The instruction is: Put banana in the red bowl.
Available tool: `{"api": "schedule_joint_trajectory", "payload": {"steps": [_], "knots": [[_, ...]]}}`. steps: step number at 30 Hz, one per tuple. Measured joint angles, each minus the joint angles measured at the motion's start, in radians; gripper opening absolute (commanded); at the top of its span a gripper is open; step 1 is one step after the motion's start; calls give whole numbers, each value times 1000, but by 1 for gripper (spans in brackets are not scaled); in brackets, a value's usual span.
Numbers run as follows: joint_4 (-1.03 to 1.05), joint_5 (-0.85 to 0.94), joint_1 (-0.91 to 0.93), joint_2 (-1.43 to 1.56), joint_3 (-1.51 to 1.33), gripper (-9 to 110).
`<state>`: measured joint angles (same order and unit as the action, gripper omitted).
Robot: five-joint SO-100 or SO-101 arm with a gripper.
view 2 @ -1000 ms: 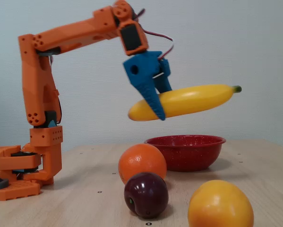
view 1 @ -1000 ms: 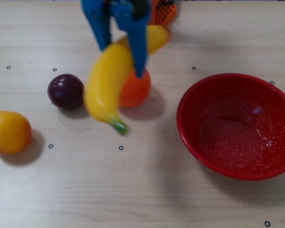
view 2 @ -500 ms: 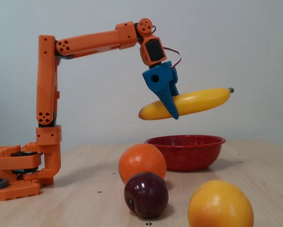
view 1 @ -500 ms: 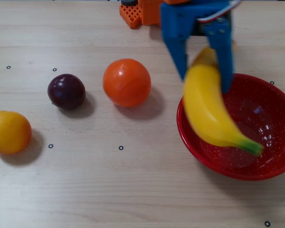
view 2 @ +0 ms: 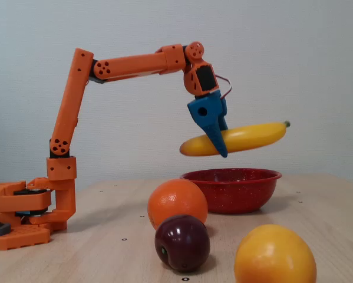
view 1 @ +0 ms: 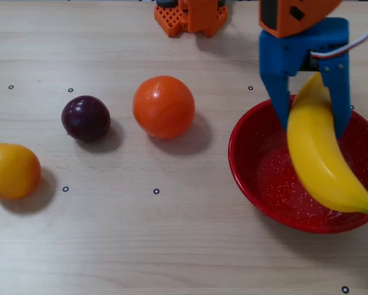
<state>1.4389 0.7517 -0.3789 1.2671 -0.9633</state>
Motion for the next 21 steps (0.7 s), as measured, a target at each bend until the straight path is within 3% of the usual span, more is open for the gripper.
{"api": "schedule_joint_trajectory", "payload": {"steps": [21], "knots": [[103,-3,-52,-123,0,0]]}}
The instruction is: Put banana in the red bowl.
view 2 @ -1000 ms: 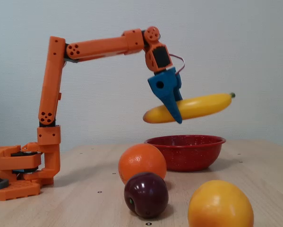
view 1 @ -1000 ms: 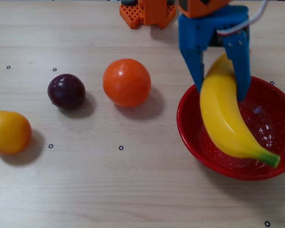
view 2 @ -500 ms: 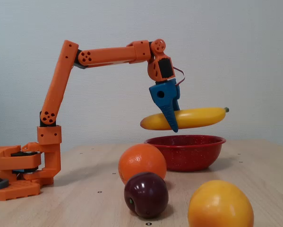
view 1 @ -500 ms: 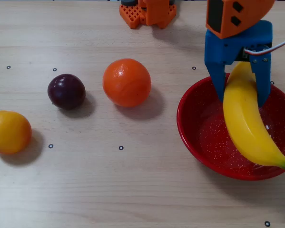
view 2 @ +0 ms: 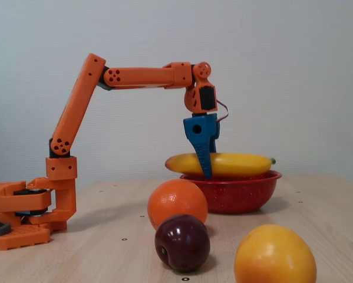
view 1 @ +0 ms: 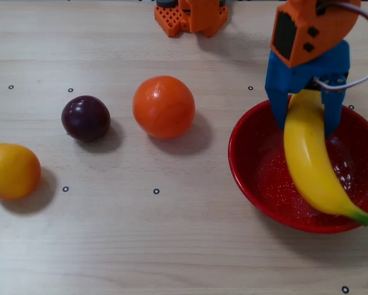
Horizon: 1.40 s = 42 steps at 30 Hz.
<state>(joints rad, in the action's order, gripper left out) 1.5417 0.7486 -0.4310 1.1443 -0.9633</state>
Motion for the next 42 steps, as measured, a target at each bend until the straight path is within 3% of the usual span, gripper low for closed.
{"api": "schedule_joint_trajectory", "payload": {"steps": [10,15,24,42], "knots": [[-3,49,0,-20,0,0],[-12,109,0,-20,-3,17],[-17,153,2,-34,-3,28],[-64,244,54,-35,28,26]]}}
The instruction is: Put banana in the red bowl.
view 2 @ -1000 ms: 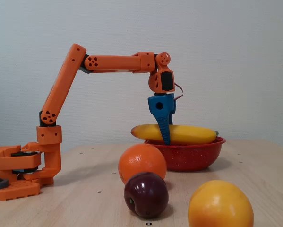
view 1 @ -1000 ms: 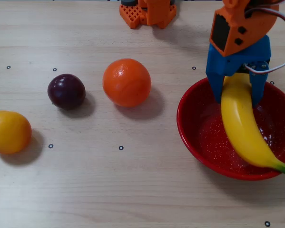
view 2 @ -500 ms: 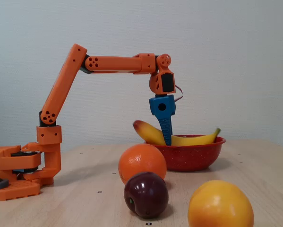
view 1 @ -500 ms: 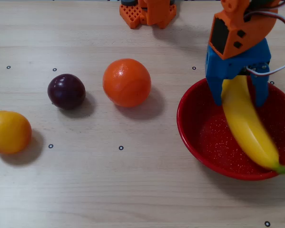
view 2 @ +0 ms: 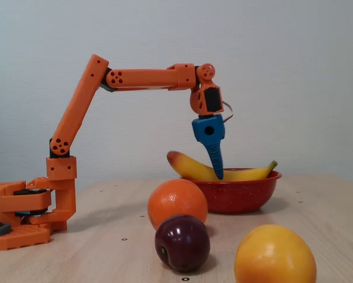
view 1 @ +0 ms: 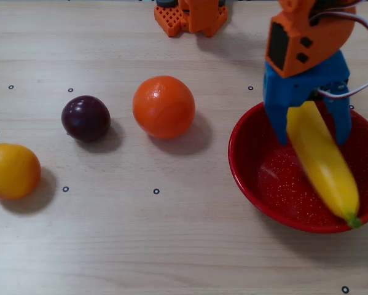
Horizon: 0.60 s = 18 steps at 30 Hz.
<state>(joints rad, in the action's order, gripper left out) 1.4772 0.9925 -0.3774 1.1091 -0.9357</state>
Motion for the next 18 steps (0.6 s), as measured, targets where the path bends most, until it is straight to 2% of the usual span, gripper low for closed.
{"api": "schedule_joint_trajectory", "payload": {"steps": [6,18], "knots": [[-34,40,18,0,20,24],[-32,57,48,31,28,5]]}}
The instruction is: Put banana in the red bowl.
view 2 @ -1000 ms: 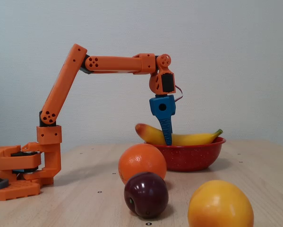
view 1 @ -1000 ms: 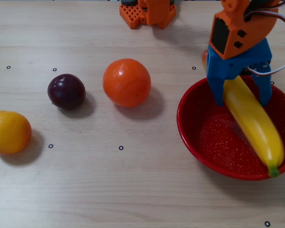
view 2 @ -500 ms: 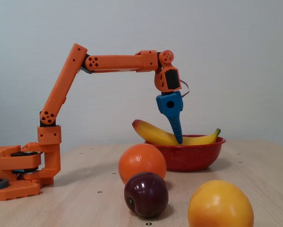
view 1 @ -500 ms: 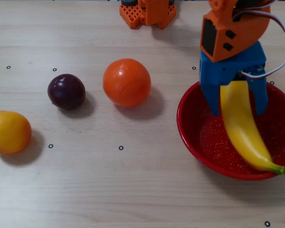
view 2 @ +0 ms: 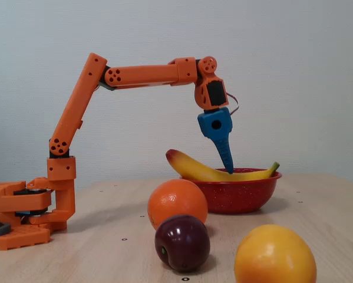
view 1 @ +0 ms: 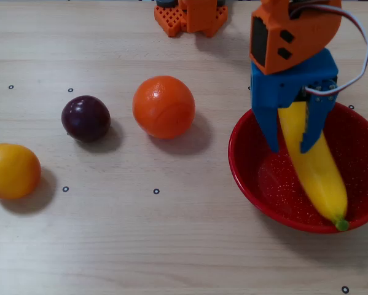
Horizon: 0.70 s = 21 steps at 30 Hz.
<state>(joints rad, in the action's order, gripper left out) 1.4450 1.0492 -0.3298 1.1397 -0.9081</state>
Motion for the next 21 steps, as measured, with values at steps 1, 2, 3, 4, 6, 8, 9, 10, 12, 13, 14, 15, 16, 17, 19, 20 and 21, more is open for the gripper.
{"api": "schedule_joint_trajectory", "payload": {"steps": [1,2,3,4,6,8,9,10,12,13,14,15,16,17,19,20,21], "knots": [[0,0,0,3,0,4],[0,0,0,15,0,1],[0,0,0,18,0,0],[0,0,0,29,0,0],[0,0,2,46,0,0],[2,0,6,61,0,0],[2,0,9,67,0,0],[2,0,12,75,0,0],[9,-2,23,92,0,0],[11,-3,28,107,0,0],[11,-14,29,118,0,0],[11,-29,29,132,0,0],[11,-54,28,152,0,0],[9,-78,26,166,0,0],[-23,-123,26,216,-3,0],[-46,-144,29,247,-11,0],[-71,-166,34,288,-46,0]]}}
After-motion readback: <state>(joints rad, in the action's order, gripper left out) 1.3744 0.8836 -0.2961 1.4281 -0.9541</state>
